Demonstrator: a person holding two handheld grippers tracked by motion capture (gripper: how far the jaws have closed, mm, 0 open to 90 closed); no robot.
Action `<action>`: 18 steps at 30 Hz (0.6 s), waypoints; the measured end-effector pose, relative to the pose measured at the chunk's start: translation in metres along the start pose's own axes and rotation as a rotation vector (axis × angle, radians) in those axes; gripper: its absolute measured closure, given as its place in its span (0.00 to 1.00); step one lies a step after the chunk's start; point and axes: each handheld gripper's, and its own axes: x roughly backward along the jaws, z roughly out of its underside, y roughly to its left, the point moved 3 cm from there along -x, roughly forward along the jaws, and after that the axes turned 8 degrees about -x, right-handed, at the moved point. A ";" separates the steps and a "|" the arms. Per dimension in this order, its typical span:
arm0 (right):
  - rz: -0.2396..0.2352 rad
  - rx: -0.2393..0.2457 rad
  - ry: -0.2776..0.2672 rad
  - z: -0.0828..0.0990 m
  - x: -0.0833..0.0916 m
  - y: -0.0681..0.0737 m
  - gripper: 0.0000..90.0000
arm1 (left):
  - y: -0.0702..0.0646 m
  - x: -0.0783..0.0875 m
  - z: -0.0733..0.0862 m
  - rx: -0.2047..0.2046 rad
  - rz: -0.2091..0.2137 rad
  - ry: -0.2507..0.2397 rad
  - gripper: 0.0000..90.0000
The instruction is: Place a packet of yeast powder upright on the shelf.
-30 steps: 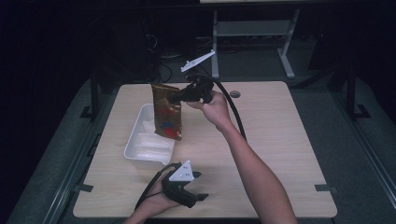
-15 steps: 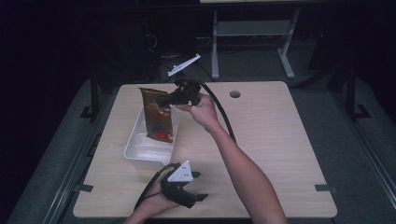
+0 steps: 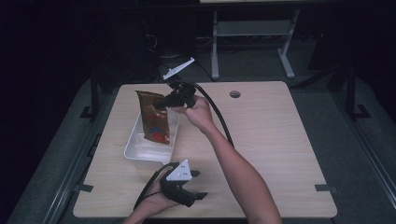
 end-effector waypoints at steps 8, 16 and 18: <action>-0.015 -0.001 0.010 0.002 -0.014 -0.004 0.95 | -0.002 -0.001 0.001 0.003 0.006 0.005 0.28; -0.020 -0.009 0.012 0.005 -0.021 -0.009 0.95 | -0.001 -0.002 0.002 -0.005 0.003 0.016 0.28; -0.027 -0.018 0.008 0.006 -0.023 -0.009 0.95 | -0.001 -0.001 0.002 -0.002 0.000 0.012 0.28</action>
